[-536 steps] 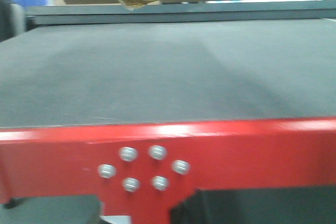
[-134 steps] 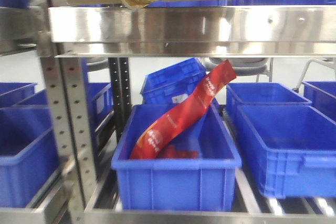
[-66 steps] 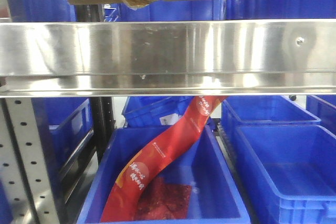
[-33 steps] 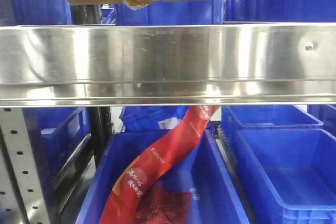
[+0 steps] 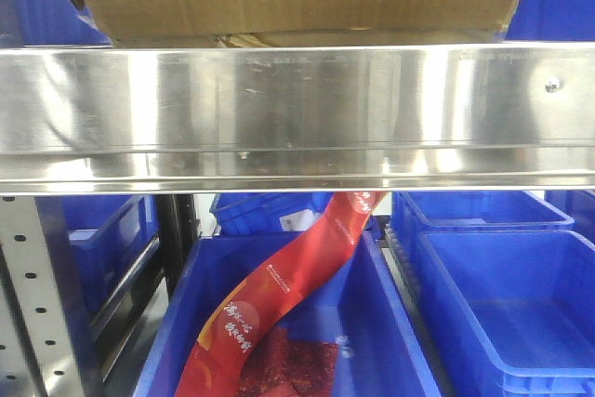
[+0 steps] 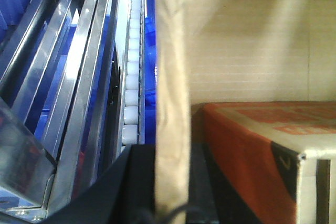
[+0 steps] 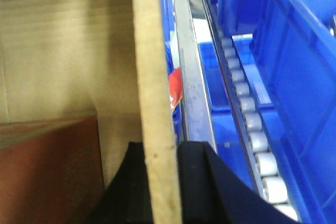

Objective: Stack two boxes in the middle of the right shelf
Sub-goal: 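Push the held boxes forward onto the middle shelf with both grippers, then open both grippers and pull them back from the boxes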

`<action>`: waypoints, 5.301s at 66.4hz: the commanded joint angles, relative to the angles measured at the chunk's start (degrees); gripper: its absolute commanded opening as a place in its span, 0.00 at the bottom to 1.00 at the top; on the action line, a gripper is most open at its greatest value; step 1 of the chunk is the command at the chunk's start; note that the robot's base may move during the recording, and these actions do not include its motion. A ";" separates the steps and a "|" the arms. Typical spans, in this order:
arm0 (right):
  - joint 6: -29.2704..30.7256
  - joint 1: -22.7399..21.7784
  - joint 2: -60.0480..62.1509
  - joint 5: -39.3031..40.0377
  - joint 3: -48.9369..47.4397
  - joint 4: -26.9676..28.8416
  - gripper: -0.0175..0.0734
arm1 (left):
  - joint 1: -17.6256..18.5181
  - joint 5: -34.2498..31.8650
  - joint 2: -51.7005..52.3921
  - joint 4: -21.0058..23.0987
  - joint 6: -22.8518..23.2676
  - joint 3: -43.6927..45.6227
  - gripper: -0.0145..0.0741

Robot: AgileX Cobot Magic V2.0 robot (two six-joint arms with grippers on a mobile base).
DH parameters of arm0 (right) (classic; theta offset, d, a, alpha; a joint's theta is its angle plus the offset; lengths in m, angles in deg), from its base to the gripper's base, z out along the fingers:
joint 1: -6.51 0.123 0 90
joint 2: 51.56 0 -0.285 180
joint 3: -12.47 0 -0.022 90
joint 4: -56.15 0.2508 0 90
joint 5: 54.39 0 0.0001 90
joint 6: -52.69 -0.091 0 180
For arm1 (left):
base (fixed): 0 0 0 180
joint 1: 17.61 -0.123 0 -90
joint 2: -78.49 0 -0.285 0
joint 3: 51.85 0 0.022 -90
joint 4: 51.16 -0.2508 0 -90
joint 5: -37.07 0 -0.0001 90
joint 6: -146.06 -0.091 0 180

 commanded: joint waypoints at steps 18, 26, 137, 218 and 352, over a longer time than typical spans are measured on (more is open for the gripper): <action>-0.48 -0.60 -1.54 -1.84 -0.92 0.37 0.03 | -0.37 0.10 0.90 -0.84 0.06 0.72 0.04; -0.48 -0.60 -1.81 -1.62 -0.92 0.37 0.03 | -0.37 1.18 0.90 -0.60 -0.04 0.72 0.04; 8.68 -4.48 20.20 36.58 40.73 6.25 0.01 | -7.79 -38.27 24.29 10.05 -0.78 -46.62 0.04; 29.80 -11.61 60.86 45.52 62.89 18.58 0.01 | -11.39 -50.17 57.79 10.76 -0.78 -72.02 0.04; 39.76 -22.58 85.01 51.68 94.38 24.55 0.01 | -23.38 -55.30 74.40 23.93 -13.27 -94.45 0.04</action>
